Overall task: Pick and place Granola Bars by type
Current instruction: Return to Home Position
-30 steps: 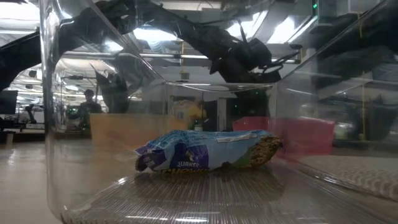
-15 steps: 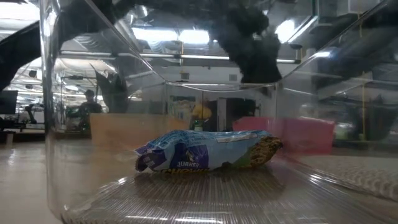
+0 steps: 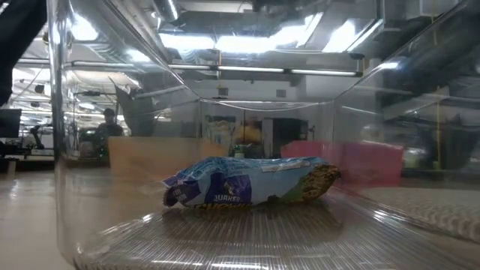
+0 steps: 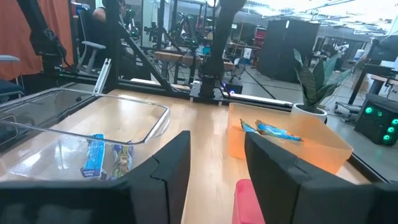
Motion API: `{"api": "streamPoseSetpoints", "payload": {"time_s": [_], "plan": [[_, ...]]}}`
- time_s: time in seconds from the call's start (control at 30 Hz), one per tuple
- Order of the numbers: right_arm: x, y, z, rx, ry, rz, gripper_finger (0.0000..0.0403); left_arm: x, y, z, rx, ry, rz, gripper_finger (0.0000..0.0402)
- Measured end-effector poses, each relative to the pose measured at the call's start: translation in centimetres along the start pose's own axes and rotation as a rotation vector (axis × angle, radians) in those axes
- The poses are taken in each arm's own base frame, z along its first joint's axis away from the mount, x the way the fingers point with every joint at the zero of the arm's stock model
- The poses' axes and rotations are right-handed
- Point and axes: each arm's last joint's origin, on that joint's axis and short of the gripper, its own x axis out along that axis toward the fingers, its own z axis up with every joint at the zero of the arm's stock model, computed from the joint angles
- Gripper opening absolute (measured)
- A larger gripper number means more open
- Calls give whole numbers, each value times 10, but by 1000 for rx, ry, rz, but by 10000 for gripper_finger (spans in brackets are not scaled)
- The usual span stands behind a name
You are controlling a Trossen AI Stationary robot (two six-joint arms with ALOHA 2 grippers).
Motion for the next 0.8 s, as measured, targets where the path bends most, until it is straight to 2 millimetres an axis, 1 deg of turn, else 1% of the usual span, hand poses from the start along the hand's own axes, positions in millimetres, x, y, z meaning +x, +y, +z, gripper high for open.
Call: {"api": "streamPoseSetpoints", "payload": {"time_s": [0.17, 0.23, 0.33, 0.43, 0.57, 0.63, 0.73, 0.8], "plan": [[0, 0, 0, 0, 0, 0, 155, -53, -31, 4, 116, -36, -28, 230], [0, 0, 0, 0, 0, 0, 155, -67, -43, 3, 156, -55, -44, 229], [0, 0, 0, 0, -1, 0, 155, -89, -55, -2, 179, -81, -59, 228], [0, 0, 0, 0, -1, 0, 155, -112, -61, -12, 179, -99, -59, 230], [0, 0, 0, 0, 0, 0, 155, -136, -61, -36, 158, -150, -33, 230], [0, 0, 0, 0, 0, 0, 155, -148, -63, -53, 161, -205, -18, 228], [0, 0, 0, 0, 0, 0, 155, -159, -66, -89, 181, -291, 10, 229], [0, 0, 0, 0, -1, 0, 155, -161, -65, -119, 185, -356, 36, 230]]}}
